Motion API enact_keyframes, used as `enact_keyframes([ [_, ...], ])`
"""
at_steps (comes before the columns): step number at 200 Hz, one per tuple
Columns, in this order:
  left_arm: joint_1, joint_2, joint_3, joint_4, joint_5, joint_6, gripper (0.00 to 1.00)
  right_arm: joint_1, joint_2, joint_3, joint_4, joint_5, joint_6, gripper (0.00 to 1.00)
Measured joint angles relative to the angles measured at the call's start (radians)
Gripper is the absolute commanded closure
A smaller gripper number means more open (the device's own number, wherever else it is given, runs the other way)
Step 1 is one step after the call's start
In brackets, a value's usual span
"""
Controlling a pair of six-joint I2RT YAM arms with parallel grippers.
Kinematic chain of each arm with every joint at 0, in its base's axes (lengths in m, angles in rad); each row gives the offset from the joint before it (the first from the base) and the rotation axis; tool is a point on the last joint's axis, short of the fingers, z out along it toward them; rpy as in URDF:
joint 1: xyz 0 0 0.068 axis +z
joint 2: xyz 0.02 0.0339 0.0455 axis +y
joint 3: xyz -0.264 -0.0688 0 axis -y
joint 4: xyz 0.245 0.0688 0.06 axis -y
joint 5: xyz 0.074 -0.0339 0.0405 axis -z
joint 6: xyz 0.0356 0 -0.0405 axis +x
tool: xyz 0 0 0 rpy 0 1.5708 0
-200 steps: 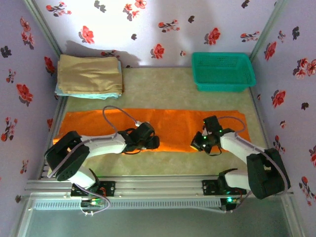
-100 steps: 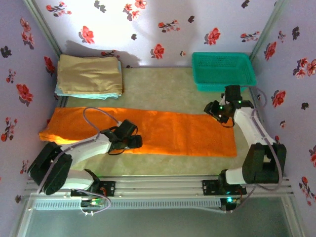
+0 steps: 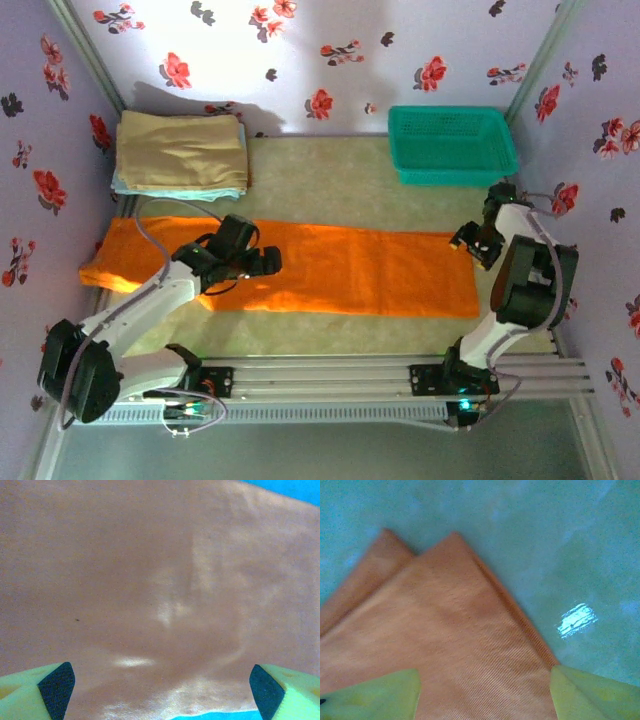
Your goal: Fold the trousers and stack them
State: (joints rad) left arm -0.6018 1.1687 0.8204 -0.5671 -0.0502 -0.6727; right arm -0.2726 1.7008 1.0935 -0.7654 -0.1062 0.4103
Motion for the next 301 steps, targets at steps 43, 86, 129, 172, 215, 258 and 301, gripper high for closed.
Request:
enact_keyframes([
  [43, 0.077, -0.021, 0.000, -0.007, 0.068, 0.003, 0.06, -0.018, 0.093, 0.006, -0.019, -0.015, -0.017, 0.50],
  [86, 0.150, -0.050, 0.013, -0.033, 0.111, 0.042, 0.06, -0.023, 0.124, 0.026, -0.029, -0.100, -0.023, 0.81],
  [129, 0.214, -0.088, 0.050, -0.062, 0.134, 0.074, 0.06, -0.032, 0.124, 0.031, -0.030, -0.139, -0.019, 1.00],
  [172, 0.220, -0.093, 0.053, -0.072, 0.145, 0.078, 0.07, -0.035, 0.056, -0.022, 0.012, -0.179, 0.010, 1.00],
  [215, 0.227, -0.093, 0.053, -0.077, 0.149, 0.078, 0.07, 0.029, -0.117, -0.047, 0.018, -0.217, 0.053, 1.00],
  [258, 0.227, -0.093, 0.053, -0.077, 0.149, 0.078, 0.08, 0.154, -0.194, -0.047, 0.014, -0.217, 0.089, 1.00],
  [301, 0.227, -0.092, 0.053, -0.077, 0.149, 0.078, 0.08, 0.327, -0.264, -0.045, 0.008, -0.189, 0.155, 1.00],
])
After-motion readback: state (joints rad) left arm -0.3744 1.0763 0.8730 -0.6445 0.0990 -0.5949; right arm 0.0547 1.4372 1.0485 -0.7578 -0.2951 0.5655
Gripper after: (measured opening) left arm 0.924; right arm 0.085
